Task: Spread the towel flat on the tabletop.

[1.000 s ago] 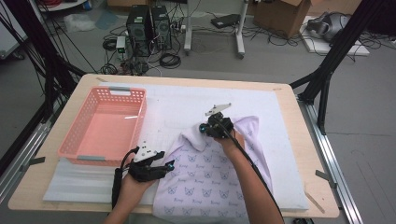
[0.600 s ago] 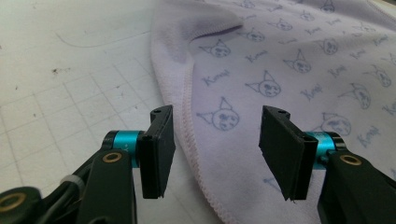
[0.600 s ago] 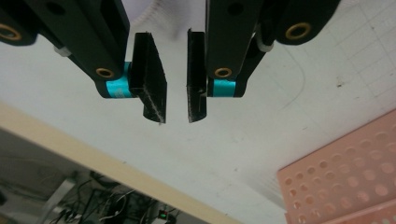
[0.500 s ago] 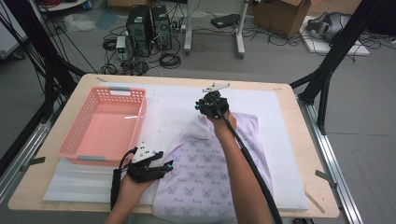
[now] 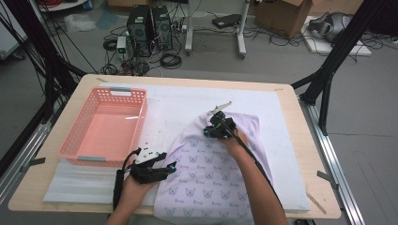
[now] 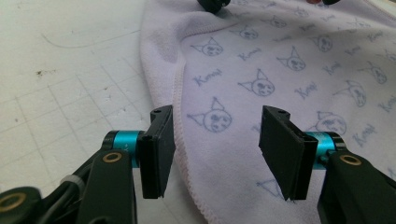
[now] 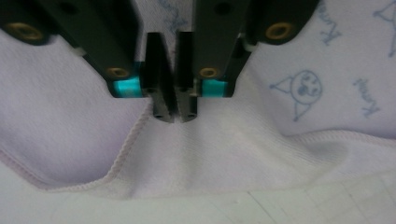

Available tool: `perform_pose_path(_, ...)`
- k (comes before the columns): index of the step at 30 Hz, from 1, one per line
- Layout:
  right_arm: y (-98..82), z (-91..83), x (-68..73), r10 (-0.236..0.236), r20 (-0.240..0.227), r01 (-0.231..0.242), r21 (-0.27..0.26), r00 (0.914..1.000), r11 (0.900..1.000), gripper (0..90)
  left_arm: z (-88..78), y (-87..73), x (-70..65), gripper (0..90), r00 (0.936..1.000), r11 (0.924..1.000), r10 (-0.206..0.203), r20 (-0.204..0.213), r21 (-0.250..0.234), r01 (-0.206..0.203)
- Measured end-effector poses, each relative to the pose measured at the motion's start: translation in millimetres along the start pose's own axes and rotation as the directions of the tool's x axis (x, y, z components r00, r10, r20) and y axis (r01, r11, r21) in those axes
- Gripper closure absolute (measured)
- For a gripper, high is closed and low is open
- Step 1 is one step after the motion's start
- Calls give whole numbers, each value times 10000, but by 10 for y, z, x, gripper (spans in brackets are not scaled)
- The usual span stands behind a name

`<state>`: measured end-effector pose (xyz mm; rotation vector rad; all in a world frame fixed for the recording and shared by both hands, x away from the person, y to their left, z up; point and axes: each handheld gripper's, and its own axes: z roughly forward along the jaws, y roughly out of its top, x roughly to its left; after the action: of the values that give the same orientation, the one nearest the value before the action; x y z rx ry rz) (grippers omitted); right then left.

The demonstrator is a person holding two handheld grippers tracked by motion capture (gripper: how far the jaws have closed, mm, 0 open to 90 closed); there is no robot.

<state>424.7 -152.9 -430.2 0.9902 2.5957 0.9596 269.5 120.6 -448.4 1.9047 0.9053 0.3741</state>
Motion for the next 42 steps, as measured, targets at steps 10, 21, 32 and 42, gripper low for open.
perform_pose_path(10,367,146,50,545,-324,-615,-2879,9980,9557,814,-23,-6,27,455,9999,9999,-124,-54,-81,124)
perform_pose_path(21,-34,-554,-272,1059,892,-707,-3315,9904,9408,675,18,29,-16,535,9999,9999,141,83,-80,-140)
perform_pose_path(32,-1096,-1309,-478,1498,1578,-1090,-2409,9760,9644,562,388,405,4,506,9990,9990,424,-135,-137,-426)
perform_pose_path(42,-1790,-1384,-272,1714,1423,-1429,-1909,9749,9712,515,840,694,192,505,9998,9989,-93,-175,448,101)
